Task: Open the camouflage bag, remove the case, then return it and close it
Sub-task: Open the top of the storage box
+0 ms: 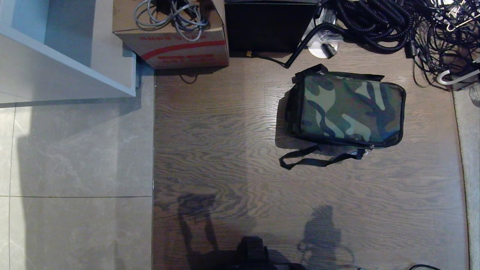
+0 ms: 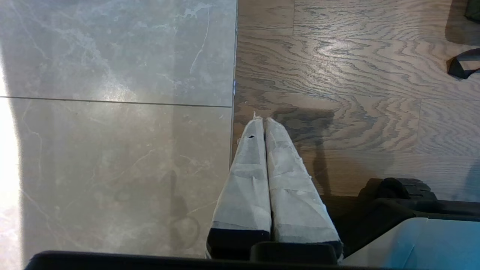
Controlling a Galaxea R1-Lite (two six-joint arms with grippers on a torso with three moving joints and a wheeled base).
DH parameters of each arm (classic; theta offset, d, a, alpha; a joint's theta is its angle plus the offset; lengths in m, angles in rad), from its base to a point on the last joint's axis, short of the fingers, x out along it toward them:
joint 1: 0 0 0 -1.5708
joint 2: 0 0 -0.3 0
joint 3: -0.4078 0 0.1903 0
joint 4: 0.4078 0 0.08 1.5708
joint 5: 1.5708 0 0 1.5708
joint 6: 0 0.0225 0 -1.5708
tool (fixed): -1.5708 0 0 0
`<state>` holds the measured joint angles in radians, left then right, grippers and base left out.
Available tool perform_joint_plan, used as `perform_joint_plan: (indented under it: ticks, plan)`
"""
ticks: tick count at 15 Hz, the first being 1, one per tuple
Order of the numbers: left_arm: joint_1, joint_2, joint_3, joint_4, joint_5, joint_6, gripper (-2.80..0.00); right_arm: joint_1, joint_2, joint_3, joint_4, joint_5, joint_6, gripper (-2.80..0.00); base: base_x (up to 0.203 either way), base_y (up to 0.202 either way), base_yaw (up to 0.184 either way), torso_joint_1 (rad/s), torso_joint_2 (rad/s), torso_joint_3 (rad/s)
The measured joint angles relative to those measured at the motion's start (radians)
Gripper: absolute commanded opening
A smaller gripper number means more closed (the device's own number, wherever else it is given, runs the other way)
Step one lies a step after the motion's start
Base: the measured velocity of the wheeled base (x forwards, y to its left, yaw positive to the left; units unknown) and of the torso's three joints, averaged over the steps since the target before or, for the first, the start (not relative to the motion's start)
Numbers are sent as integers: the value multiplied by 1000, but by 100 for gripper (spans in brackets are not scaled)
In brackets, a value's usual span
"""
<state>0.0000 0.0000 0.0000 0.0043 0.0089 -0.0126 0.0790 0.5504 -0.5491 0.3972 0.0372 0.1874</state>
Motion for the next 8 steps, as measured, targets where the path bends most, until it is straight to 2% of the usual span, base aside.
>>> perform_joint_plan:
  ticks: [3,8]
  plan:
    - [0,0,0,0,0,0,-280,15,286,59,-214,-1,-8,-280,0,0,0,0,0,0]
    - [0,0,0,0,0,0,-280,10,652,48,-503,0,-18,-280,0,0,0,0,0,0]
